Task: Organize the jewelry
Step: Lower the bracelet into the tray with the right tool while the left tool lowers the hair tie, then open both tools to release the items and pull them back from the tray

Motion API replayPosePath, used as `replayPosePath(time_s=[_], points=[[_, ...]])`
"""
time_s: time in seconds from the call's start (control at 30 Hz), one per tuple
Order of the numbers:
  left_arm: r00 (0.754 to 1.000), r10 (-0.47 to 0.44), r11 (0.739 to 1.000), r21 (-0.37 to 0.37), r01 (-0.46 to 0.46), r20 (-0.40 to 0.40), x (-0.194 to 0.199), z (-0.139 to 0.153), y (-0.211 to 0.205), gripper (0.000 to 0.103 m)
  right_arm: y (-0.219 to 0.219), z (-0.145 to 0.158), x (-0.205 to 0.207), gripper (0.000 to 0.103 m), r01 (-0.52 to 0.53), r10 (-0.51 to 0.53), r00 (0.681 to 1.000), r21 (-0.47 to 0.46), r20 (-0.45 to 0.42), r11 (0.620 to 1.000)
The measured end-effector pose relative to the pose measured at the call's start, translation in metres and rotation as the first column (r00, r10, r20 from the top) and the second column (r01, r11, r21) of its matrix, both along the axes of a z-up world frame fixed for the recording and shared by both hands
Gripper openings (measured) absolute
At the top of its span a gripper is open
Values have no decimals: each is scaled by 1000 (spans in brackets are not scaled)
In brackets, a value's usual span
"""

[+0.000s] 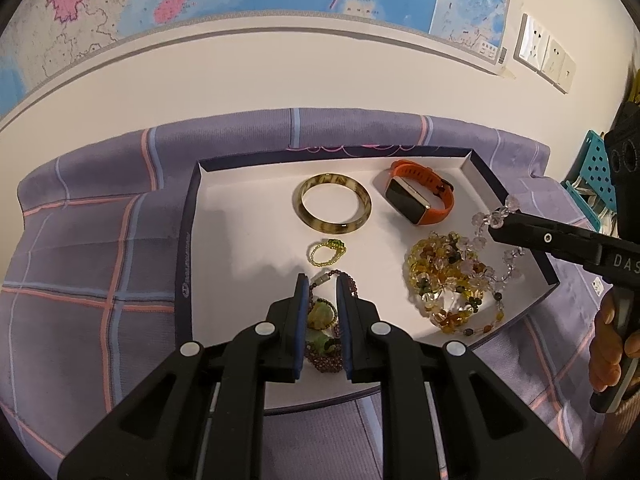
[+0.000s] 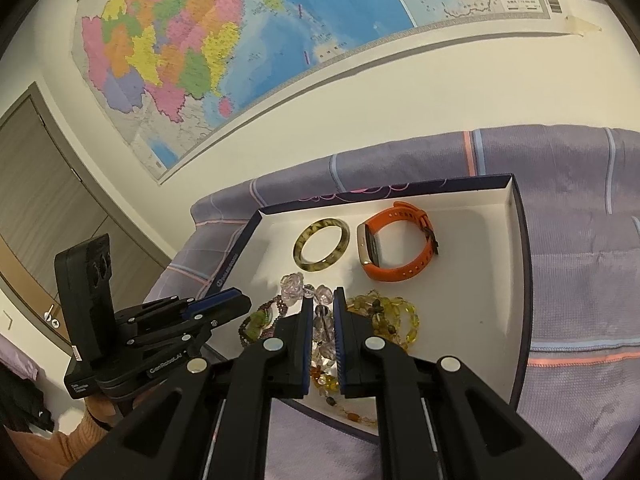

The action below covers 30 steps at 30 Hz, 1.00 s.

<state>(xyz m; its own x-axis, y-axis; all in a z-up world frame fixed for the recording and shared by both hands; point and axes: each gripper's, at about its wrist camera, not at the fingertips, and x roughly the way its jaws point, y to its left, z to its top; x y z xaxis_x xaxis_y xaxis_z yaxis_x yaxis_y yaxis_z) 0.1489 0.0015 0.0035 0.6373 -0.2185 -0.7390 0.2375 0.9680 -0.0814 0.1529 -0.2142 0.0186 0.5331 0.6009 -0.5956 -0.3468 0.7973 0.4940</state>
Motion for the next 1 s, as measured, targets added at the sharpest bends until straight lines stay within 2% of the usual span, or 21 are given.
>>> replayPosePath(time_s=[0.3, 0.5, 0.6, 0.73, 0.87, 0.93, 1.0], points=[[999, 4, 1000, -4, -4, -32, 5, -9, 1, 15, 2, -14, 12, 9, 20, -21, 999, -30, -42, 999], [999, 9, 1000, 1, -8, -40, 6, -14, 0, 16, 0, -21, 14, 14, 47, -51, 997, -66, -63, 997], [999, 13, 1000, -1, -13, -36, 6, -14, 0, 23, -1, -21, 12, 15, 57, -62, 996, -82, -61, 995], [999, 17, 1000, -1, -17, -29, 3, -13, 1, 33, -2, -18, 8, 35, 72, -77, 996, -106, -44, 992], [1000, 21, 1000, 1, -21, -19, -1, -10, 2, 43, -6, -15, 5, 40, 82, -86, 996, -120, -32, 989], [1000, 28, 1000, -2, -28, -10, -4, -8, 4, 54, -7, -13, 2, 45, 88, -92, 995, -117, -25, 989], [999, 38, 999, 1, -38, 4, -7, -5, 5, 62, -8, -11, 0, 45, 89, -92, 996, -115, -20, 989]])
